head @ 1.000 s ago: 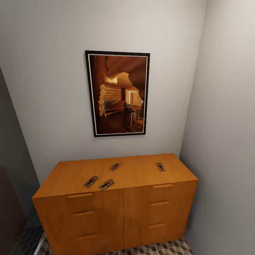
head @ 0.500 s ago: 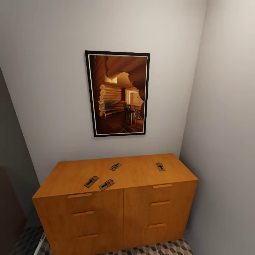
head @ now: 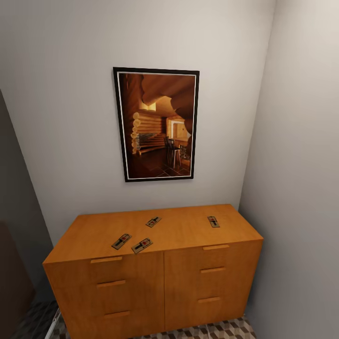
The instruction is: Take the four mousetraps from the cabinet in the bathroom and place them on the bathroom floor. Make sure all four end up on the same floor surface, and ensure that at least two of them are either under or directly next to the same bathroom sink.
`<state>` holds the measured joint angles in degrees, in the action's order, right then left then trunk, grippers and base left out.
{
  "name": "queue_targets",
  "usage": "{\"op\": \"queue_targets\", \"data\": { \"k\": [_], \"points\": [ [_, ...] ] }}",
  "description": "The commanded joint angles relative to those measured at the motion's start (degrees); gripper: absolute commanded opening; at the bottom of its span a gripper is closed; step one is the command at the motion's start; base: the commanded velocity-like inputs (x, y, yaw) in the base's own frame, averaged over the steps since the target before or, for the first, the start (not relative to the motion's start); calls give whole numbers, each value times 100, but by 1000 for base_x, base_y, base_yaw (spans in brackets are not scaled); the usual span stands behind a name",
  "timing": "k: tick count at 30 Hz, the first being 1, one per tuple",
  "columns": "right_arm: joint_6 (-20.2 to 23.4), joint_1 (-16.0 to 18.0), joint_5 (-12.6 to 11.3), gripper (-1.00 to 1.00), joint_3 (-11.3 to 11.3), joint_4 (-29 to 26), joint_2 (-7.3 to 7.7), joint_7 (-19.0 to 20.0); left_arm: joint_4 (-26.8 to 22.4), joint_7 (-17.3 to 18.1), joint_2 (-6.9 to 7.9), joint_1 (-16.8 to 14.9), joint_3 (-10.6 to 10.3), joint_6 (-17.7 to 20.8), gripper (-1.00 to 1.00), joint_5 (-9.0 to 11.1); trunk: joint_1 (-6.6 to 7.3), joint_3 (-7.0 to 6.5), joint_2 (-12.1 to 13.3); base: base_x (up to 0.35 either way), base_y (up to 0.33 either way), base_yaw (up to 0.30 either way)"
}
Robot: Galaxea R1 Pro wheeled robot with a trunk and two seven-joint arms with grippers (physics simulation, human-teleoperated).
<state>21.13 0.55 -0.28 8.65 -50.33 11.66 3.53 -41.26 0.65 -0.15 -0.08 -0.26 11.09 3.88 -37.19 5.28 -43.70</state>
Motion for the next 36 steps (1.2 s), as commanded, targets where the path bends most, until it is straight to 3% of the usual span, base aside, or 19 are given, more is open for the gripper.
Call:
{"op": "queue_targets", "data": {
  "k": [1, 14, 26, 36],
  "points": [
    [82, 3, -2, 100, 61, -105, 3, 56, -110, 8, -2, 0, -3, 86, 100, 39, -2, 10, -8, 0, 0, 0],
    [917, 6, 2, 100, 464, -1620, 12, 148, -932, 16, -29, 0, -9, 803, 100, 35, -2, 10, -8, 0, 0, 0],
    [1894, 37, 2, 100, 647, -3258, 19, 114, -1089, 21, -37, 1, -21, 1015, 100, 21, -2, 10, -8, 0, 0, 0],
    [2424, 499, 37, 100, 670, -3606, 19, 93, -1101, 20, -41, 0, -22, 1033, 100, 17, -2, 10, -8, 0, 0, 0]
  ]
}}
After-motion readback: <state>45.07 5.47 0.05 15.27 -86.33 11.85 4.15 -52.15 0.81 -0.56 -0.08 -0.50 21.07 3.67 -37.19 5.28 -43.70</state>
